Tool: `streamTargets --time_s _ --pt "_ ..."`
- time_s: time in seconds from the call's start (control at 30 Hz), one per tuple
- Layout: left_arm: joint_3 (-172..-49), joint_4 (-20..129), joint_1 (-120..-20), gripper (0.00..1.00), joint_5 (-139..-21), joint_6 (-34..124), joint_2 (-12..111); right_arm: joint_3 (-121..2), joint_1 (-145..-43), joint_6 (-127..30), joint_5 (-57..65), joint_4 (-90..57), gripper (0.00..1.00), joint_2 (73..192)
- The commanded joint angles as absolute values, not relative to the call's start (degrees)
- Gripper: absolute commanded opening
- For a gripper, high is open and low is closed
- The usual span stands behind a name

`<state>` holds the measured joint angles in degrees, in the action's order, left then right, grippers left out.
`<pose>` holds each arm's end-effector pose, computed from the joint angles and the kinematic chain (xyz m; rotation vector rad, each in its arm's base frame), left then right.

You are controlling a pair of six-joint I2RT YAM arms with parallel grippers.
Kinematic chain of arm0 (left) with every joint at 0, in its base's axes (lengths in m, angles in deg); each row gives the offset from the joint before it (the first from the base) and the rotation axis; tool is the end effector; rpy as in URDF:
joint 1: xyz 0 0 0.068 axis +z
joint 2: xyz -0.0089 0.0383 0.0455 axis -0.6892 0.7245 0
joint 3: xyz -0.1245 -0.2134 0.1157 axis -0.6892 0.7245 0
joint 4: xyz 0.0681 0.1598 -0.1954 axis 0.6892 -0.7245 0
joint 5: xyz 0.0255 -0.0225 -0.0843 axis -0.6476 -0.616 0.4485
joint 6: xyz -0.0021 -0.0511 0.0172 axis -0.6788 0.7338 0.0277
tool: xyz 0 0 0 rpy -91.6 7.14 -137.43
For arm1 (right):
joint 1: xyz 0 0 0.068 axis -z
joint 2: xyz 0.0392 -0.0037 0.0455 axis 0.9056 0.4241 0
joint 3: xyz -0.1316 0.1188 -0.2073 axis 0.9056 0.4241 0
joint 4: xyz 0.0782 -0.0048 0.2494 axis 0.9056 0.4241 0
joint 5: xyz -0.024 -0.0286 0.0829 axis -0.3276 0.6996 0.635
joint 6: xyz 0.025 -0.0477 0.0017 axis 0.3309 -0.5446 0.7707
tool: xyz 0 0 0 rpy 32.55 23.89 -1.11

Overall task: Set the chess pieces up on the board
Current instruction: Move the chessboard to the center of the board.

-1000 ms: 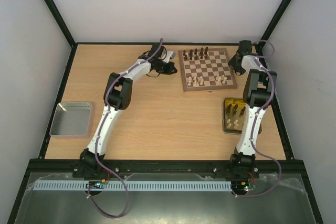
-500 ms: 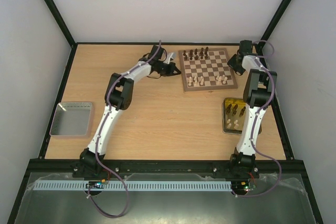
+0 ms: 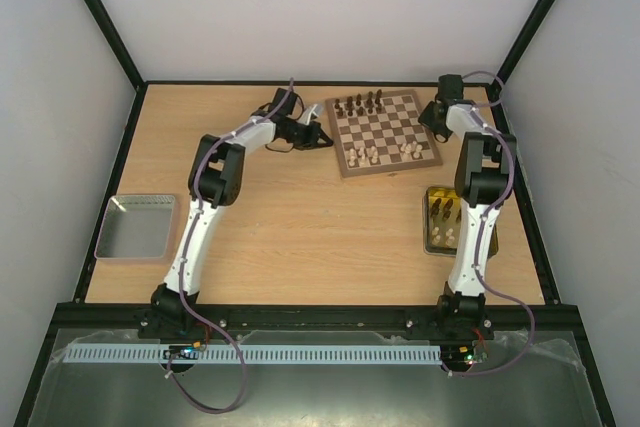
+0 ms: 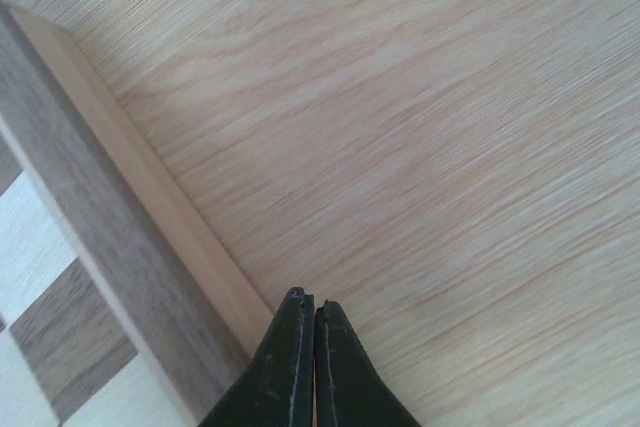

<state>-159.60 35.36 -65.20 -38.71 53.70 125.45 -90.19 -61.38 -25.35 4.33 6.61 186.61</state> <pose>0.5101 -0.2314 0.0963 0.4705 2.3923 -1.3683 0.5157 -0.0266 0.1489 0.6643 2.4219 0.3719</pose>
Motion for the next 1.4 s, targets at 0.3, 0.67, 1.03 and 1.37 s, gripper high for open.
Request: streamTargets --time_s 0.3,0.67,1.03,1.37 --pt "-144.41 25.77 -63.34 0.02 -40.34 41.67 114.30 -75.74 -69.48 -25.26 11.59 8.57 0.02 176.16" --pt "-130.30 21.65 -59.44 0.03 -41.92 33.67 105.15 -64.51 -72.91 -23.95 13.57 5.83 0.02 169.65" --pt "-119.50 18.31 -56.85 0.02 -42.93 27.07 98.22 -51.55 -77.64 -21.30 15.51 -0.30 0.02 162.51" --pt "-111.44 17.92 -55.54 0.02 -43.00 24.41 94.30 -40.79 -81.88 -19.96 15.59 -4.11 0.02 156.53"
